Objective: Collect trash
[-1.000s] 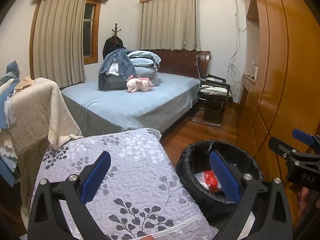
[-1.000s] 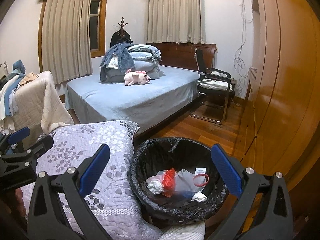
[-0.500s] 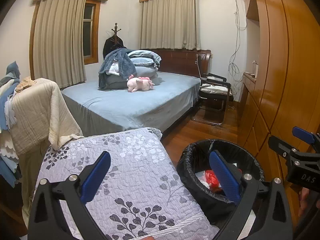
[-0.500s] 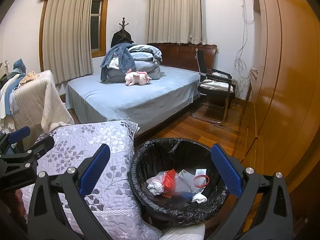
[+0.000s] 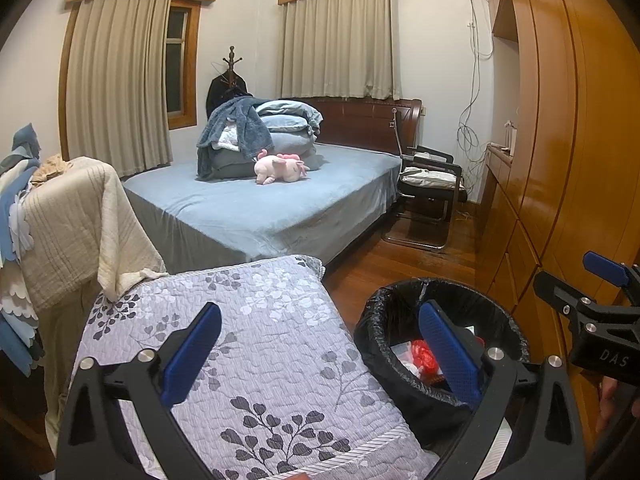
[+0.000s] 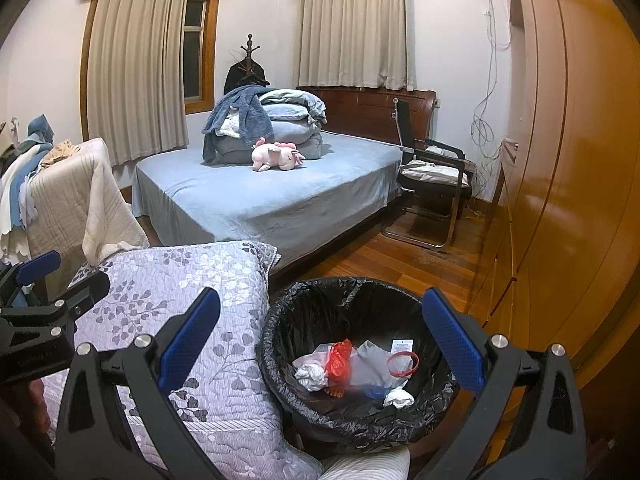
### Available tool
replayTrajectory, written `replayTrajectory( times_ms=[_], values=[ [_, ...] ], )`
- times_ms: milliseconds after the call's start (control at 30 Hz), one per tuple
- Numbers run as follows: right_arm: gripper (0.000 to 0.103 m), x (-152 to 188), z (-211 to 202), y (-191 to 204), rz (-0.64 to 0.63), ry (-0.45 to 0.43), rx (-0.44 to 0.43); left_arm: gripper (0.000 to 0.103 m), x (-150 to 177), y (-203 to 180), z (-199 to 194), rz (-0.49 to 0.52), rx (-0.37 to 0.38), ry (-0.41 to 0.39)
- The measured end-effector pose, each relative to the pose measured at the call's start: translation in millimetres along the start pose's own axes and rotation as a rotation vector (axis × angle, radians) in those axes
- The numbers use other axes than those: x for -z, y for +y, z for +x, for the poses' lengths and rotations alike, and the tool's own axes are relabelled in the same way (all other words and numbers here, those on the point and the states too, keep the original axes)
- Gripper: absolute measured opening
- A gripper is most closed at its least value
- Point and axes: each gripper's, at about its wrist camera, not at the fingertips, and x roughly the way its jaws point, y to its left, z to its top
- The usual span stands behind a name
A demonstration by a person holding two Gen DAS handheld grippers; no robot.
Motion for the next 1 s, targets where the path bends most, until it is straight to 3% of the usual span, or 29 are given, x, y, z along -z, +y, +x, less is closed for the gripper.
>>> replayTrajectory(
  times_ms=[1000],
  values=[
    [0.098, -0.1, 1.8, 0.7, 0.002, 0.006, -0.004, 0.097, 1.2, 3.1, 0.8, -0.002, -0.002, 0.006]
  ],
)
